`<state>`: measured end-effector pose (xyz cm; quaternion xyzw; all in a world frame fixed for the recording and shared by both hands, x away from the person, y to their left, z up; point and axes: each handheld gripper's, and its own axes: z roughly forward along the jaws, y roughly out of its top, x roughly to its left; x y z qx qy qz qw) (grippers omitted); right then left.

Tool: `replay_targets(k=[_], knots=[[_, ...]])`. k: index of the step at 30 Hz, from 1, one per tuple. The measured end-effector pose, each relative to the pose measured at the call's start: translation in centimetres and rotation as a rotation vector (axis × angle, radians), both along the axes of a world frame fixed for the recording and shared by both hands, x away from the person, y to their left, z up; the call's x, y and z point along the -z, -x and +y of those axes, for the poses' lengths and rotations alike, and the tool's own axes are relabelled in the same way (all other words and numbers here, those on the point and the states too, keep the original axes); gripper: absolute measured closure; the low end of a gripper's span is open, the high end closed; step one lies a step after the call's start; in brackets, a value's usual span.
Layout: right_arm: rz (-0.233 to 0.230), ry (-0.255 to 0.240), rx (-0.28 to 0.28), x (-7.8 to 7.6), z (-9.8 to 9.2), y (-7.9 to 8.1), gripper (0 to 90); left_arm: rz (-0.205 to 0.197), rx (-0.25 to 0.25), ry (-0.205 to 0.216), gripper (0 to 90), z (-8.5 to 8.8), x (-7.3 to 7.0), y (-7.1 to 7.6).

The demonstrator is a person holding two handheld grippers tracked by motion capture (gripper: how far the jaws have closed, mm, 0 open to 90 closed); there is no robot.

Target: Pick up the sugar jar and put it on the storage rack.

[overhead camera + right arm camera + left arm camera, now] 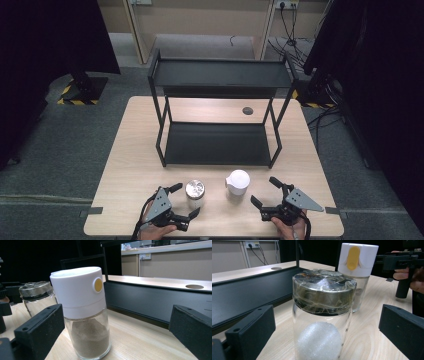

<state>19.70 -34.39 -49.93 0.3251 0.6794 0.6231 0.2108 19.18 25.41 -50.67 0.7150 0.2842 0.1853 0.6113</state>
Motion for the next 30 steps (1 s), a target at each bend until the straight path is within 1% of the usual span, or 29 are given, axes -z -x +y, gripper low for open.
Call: replay_targets(k=[3, 7, 9, 12, 16, 21, 26, 30], knots=[[0.001, 0.0, 0.001, 0.0, 0.0, 0.0, 0.5, 0.009, -0.002, 0.007, 0.0, -0.1, 0.0, -0.1], [-0.001, 0.002, 0.0, 0.0, 0.1, 0.0, 0.5, -0.001, -0.01, 0.006, 0.0, -0.3, 0.0, 0.1], [-0.001, 0.0, 0.002, 0.1, 0.1, 0.0, 0.5, 0.003, -0.013, 0.001, 0.0, -0.4, -0.1, 0.1], [-0.001, 0.001, 0.002, 0.1, 0.1, 0.0, 0.5, 0.02, -0.012, 0.009, 0.0, -0.6, -0.1, -0.2], [-0.001, 0.0, 0.0, 0.1, 0.1, -0.1, 0.6, 0.021, -0.015, -0.006, 0.1, -1.1, -0.1, -0.4], [-0.001, -0.002, -0.001, 0.1, 0.1, -0.1, 0.5, 0.012, -0.019, -0.016, 0.9, -1.5, -0.4, -0.6], [0.001, -0.005, 0.0, 0.1, 0.1, -0.1, 0.5, 0.016, -0.017, -0.051, 3.1, -2.3, -0.8, -1.2], [0.003, -0.008, 0.002, 0.1, 0.1, -0.1, 0.5, 0.017, -0.023, -0.061, 5.1, -2.6, -0.8, -1.3]])
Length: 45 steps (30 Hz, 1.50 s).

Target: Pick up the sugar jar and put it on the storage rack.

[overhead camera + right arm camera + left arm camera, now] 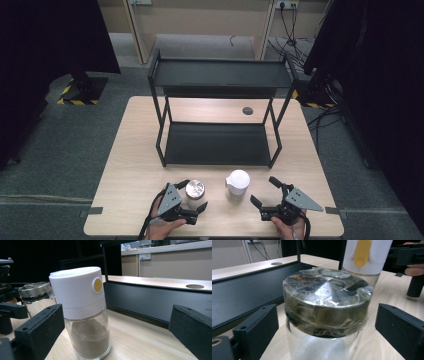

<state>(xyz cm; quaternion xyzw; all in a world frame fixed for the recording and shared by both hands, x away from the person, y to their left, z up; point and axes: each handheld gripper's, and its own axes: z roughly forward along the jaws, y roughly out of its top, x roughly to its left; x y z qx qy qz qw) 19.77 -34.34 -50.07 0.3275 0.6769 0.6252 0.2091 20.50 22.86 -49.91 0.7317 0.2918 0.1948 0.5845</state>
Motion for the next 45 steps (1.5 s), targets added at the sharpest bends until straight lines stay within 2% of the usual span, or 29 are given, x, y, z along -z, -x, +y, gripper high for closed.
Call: replay_targets(k=[14, 18, 20, 27, 31, 33, 45], knots=[[0.0, -0.005, 0.001, 0.0, -0.1, 0.0, 0.5, -0.003, -0.01, -0.031, 21.7, -0.3, -0.2, -0.4], [0.0, -0.005, 0.0, 0.0, 0.0, 0.0, 0.5, 0.011, -0.004, -0.044, 26.4, -0.3, -0.4, -0.6], [0.001, -0.006, 0.002, 0.0, 0.0, 0.0, 0.5, 0.003, -0.002, -0.054, 30.1, -0.4, -0.5, -0.4], [0.001, -0.007, 0.0, 0.0, -0.1, 0.0, 0.6, 0.002, -0.012, -0.051, 30.6, -0.5, -0.5, -0.3], [0.001, -0.008, -0.001, 0.1, -0.1, 0.0, 0.5, 0.017, -0.01, -0.024, 30.7, -0.3, -0.6, -0.4], [0.002, -0.009, -0.001, 0.1, -0.1, 0.0, 0.5, 0.003, -0.012, -0.027, 30.7, -0.2, -0.8, -0.3], [0.001, -0.009, 0.0, 0.1, -0.1, 0.0, 0.5, -0.015, 0.011, 0.0, 30.7, 0.5, -2.4, -0.5]])
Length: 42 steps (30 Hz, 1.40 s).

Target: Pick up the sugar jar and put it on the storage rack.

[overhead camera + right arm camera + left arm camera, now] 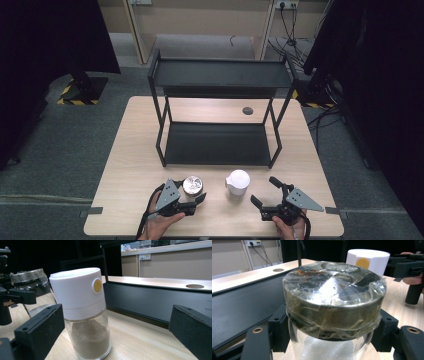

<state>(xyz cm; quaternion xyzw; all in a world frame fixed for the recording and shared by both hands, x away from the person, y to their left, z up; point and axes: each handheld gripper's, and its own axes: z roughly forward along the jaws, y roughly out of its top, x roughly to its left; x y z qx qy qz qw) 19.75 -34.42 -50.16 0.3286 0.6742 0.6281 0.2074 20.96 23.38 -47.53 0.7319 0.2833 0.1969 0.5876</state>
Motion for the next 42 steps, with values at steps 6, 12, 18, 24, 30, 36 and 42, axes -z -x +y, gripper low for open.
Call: replay_targets(k=[6, 12, 18, 24, 30, 36, 42], knots=[[0.002, -0.002, 0.002, 0.0, 0.0, 0.0, 0.5, 0.004, 0.01, -0.001, 30.7, 0.0, -0.9, -0.5], [0.002, -0.004, 0.003, 0.0, 0.0, 0.0, 0.5, -0.012, 0.009, 0.001, 30.7, 0.2, -2.1, -0.7], [0.01, -0.014, 0.004, 0.1, -0.1, -0.1, 0.5, -0.019, 0.002, 0.016, 30.7, 0.6, -3.4, -1.1], [0.009, -0.014, 0.01, 0.2, -0.1, -0.1, 0.5, -0.029, -0.006, 0.037, 30.7, 1.0, -5.0, -1.7], [0.011, -0.016, 0.011, 0.2, -0.1, -0.1, 0.5, -0.043, 0.002, 0.041, 30.7, 1.4, -7.0, -2.6], [0.01, -0.015, 0.01, 0.2, -0.1, -0.1, 0.5, -0.038, 0.01, 0.044, 30.7, 1.8, -9.3, -3.8], [0.01, -0.017, 0.012, 0.2, -0.1, -0.1, 0.5, -0.055, -0.02, 0.032, 30.8, 1.6, -12.1, -5.0]])
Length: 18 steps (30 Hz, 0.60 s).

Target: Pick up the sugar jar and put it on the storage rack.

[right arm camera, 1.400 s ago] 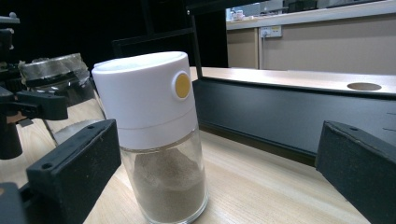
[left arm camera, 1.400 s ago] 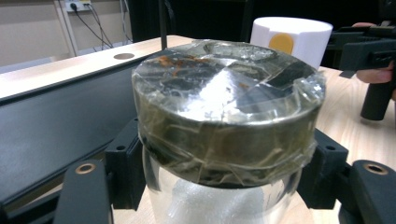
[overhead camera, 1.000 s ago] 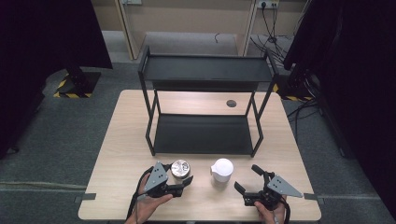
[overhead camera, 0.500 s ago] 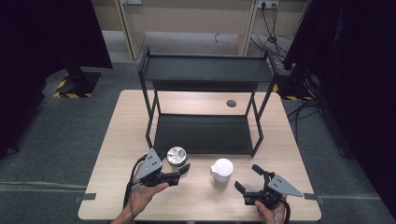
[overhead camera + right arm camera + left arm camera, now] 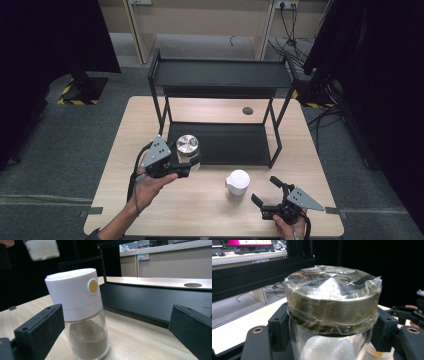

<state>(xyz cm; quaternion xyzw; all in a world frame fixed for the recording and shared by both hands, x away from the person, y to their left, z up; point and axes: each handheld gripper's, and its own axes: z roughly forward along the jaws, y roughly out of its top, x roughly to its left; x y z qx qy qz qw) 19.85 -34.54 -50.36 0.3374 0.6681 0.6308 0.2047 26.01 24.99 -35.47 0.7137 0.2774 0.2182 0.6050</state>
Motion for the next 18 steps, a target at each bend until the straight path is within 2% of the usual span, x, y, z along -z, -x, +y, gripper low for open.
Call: replay_targets(k=[2, 9, 12, 14, 18], knots=[[0.0, 0.0, 0.0, 0.0, 0.0, 0.0, 0.5, 0.002, -0.002, 0.006, 30.7, 0.1, -0.4, -0.2], [0.001, 0.001, 0.0, 0.0, 0.0, 0.0, 0.5, 0.013, -0.015, 0.027, 30.8, 0.7, -3.8, -1.4], [0.001, 0.001, 0.001, 0.0, 0.0, 0.0, 0.5, 0.01, -0.023, 0.016, 30.8, 0.8, -5.5, -1.8], [0.002, 0.0, 0.001, 0.0, 0.0, 0.0, 0.5, 0.016, -0.024, 0.024, 30.8, 0.8, -6.4, -2.2], [0.003, -0.001, 0.001, 0.0, 0.0, 0.0, 0.5, -0.005, -0.043, 0.003, 30.8, 0.5, -8.3, -2.6]])
